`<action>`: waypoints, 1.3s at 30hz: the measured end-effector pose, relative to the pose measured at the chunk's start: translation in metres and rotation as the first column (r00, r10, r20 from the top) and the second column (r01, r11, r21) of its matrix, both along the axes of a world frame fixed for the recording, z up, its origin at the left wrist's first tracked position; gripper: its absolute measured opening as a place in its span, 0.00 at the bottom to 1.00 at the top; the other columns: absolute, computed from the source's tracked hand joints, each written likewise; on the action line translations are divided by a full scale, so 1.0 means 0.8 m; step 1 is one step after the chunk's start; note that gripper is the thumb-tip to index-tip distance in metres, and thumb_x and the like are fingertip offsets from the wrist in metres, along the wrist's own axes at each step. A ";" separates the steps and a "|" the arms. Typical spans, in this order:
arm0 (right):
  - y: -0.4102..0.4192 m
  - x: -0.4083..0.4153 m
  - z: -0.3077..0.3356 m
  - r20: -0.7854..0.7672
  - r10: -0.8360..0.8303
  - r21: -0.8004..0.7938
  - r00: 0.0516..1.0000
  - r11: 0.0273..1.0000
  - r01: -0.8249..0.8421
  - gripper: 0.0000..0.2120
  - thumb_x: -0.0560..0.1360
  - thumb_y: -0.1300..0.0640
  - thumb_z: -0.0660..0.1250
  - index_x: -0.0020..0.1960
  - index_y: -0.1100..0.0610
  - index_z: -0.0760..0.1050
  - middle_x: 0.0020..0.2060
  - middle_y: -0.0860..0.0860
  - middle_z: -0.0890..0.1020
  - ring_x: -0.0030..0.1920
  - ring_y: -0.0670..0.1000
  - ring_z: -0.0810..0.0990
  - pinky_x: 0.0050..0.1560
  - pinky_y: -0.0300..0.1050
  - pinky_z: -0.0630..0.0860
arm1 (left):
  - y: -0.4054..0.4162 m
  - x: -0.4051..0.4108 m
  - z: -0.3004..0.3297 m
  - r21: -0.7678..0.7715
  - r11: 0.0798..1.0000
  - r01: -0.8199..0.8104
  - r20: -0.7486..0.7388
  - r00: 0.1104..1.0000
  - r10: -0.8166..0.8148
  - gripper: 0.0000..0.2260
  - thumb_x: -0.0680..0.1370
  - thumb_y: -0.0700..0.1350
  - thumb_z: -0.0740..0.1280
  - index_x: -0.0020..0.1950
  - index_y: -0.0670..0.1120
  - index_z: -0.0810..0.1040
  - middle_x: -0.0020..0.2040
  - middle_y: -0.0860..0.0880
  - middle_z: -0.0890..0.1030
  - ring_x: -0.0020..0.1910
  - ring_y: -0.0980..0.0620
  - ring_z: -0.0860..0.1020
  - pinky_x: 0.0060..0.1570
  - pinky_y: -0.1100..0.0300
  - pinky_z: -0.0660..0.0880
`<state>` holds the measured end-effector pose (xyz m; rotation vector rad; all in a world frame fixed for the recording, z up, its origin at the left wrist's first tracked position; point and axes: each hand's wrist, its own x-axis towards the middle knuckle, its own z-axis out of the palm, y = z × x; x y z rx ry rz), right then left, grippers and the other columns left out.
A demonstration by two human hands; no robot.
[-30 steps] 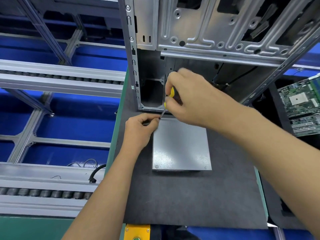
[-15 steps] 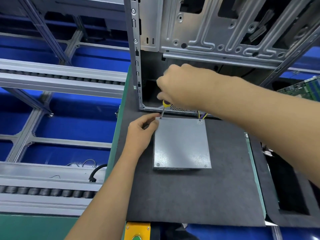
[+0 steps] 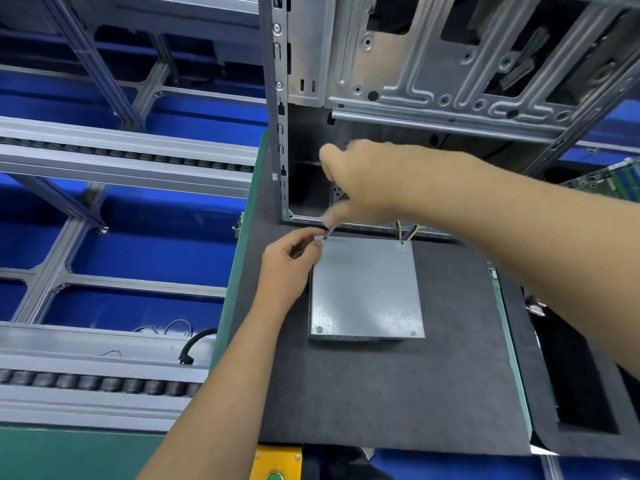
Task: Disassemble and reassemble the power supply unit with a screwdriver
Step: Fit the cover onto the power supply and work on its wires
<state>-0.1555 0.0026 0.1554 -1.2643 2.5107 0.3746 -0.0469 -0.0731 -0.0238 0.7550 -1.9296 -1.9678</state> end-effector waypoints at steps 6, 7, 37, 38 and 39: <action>-0.003 0.004 0.000 -0.107 0.090 -0.072 0.990 0.993 -0.098 0.14 0.81 0.51 0.64 0.42 0.57 0.65 0.37 0.55 0.66 0.41 0.59 0.71 0.33 0.49 0.65 | 0.000 -0.001 -0.003 -0.007 1.000 -0.007 0.018 1.000 0.007 0.09 0.79 0.37 0.67 0.56 0.45 0.84 0.47 0.47 0.85 0.44 0.58 0.80 0.49 0.64 0.77; -0.004 0.005 -0.001 -0.138 0.071 -0.064 0.988 0.995 -0.081 0.17 0.83 0.48 0.61 0.41 0.56 0.62 0.34 0.54 0.61 0.40 0.59 0.68 0.34 0.49 0.62 | 0.001 -0.001 -0.003 -0.011 1.000 -0.012 0.021 1.000 0.012 0.09 0.79 0.37 0.67 0.55 0.46 0.85 0.47 0.47 0.85 0.44 0.58 0.79 0.49 0.64 0.76; 0.035 -0.026 -0.031 0.070 -0.234 -0.329 0.970 0.912 0.244 0.21 0.82 0.44 0.60 0.46 0.62 0.75 0.38 0.57 0.74 0.45 0.64 0.77 0.37 0.47 0.66 | -0.007 -0.008 0.001 -0.211 0.978 -0.003 0.044 0.999 0.013 0.05 0.77 0.41 0.72 0.50 0.48 0.87 0.43 0.55 0.86 0.44 0.59 0.82 0.45 0.70 0.76; 0.036 -0.025 -0.031 0.073 -0.241 -0.331 0.968 0.910 0.252 0.21 0.82 0.43 0.60 0.46 0.62 0.75 0.37 0.56 0.73 0.44 0.64 0.77 0.36 0.47 0.66 | -0.007 -0.008 0.001 -0.207 0.978 -0.001 0.049 0.999 0.011 0.05 0.77 0.41 0.72 0.50 0.48 0.87 0.43 0.55 0.86 0.44 0.59 0.82 0.45 0.70 0.76; 0.036 -0.025 -0.032 0.072 -0.246 -0.333 0.967 0.907 0.256 0.21 0.82 0.43 0.60 0.46 0.62 0.75 0.36 0.55 0.72 0.43 0.63 0.77 0.35 0.47 0.65 | -0.008 -0.008 0.001 -0.204 0.979 0.001 0.052 0.999 0.010 0.05 0.77 0.41 0.72 0.50 0.49 0.87 0.43 0.55 0.86 0.44 0.59 0.82 0.46 0.70 0.76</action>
